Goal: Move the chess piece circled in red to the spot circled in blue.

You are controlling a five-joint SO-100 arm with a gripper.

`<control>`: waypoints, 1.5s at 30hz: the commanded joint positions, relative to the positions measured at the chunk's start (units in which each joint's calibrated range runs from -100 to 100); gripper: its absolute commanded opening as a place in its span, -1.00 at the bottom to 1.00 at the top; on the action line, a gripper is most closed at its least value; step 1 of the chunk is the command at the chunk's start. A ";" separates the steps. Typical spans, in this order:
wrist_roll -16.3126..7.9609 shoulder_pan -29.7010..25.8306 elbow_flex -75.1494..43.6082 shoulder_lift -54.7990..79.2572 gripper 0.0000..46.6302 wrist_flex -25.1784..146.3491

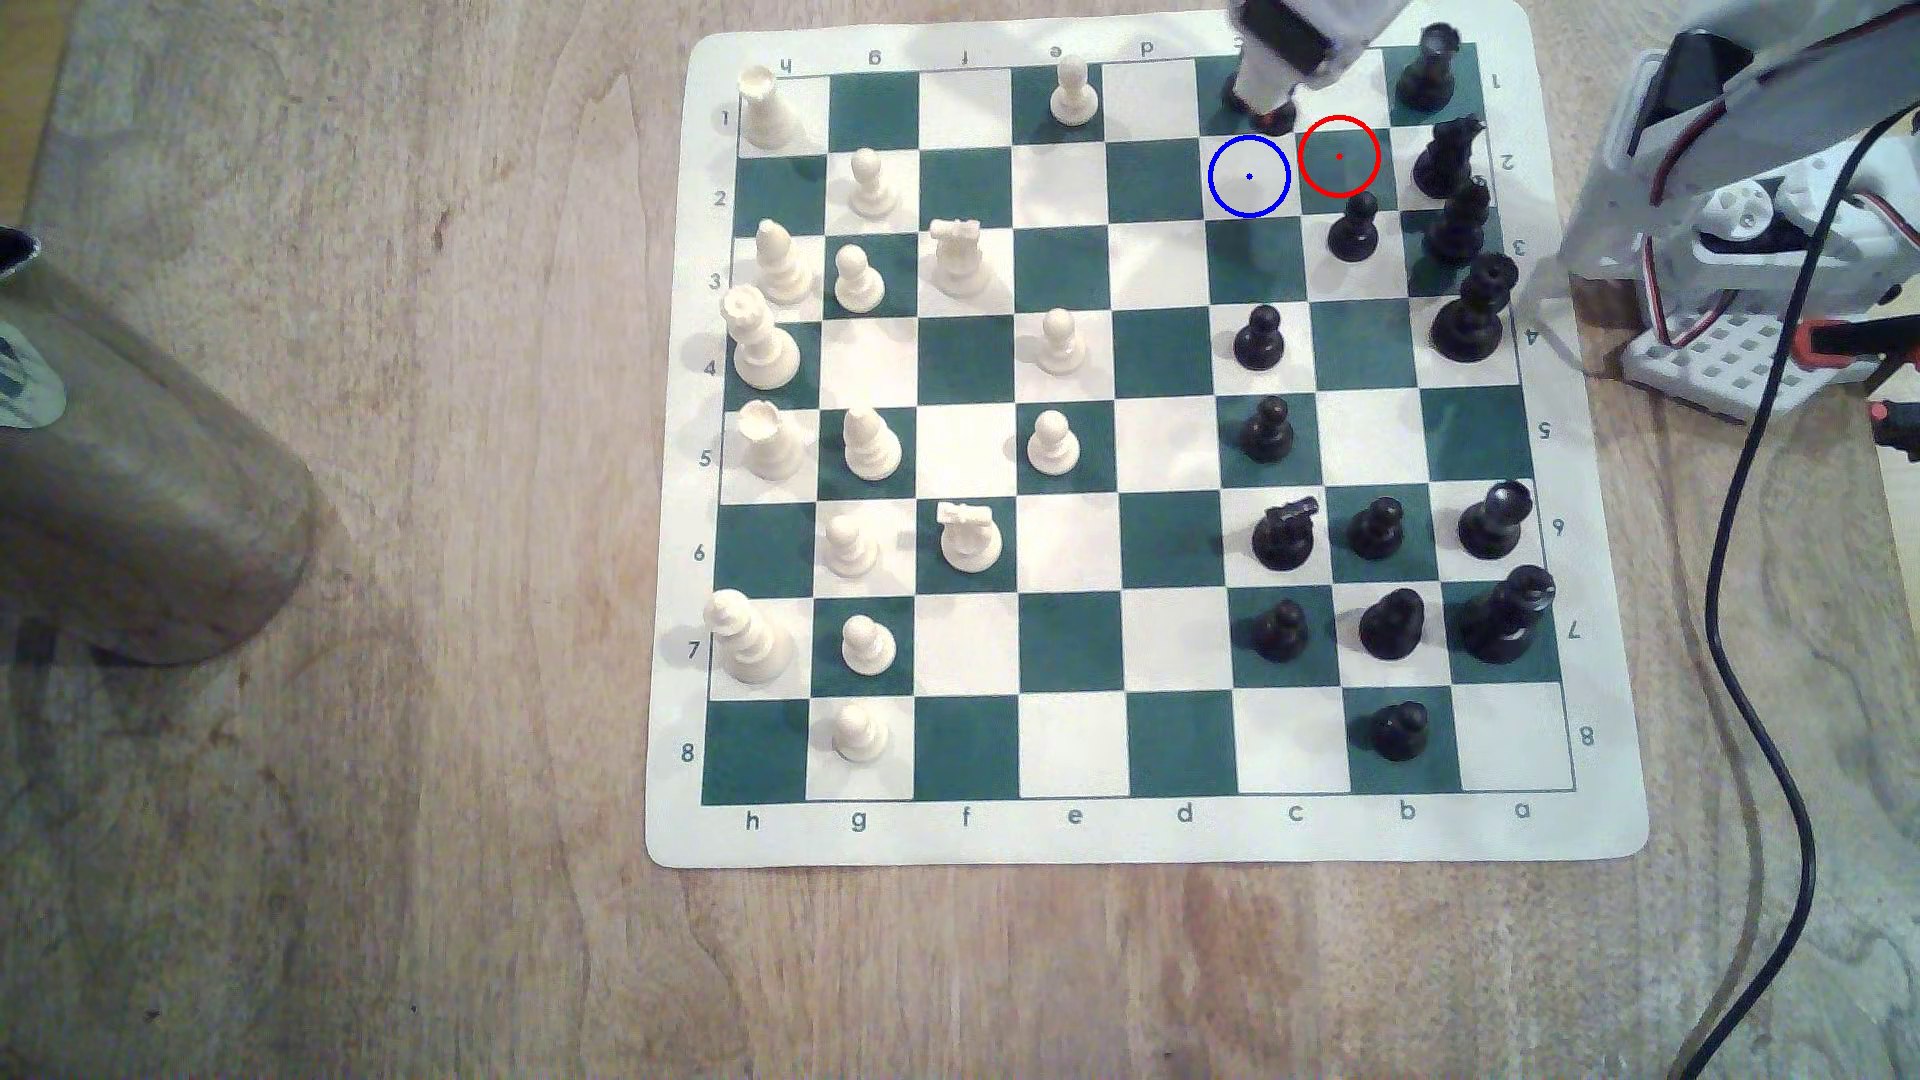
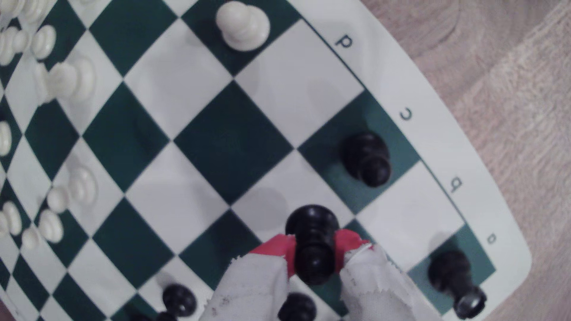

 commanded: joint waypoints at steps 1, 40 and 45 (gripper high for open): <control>-0.44 -1.46 -0.80 1.42 -0.99 -3.33; 0.15 -2.56 3.01 6.68 -0.97 -8.82; 0.05 -2.71 3.92 7.02 -0.96 -9.97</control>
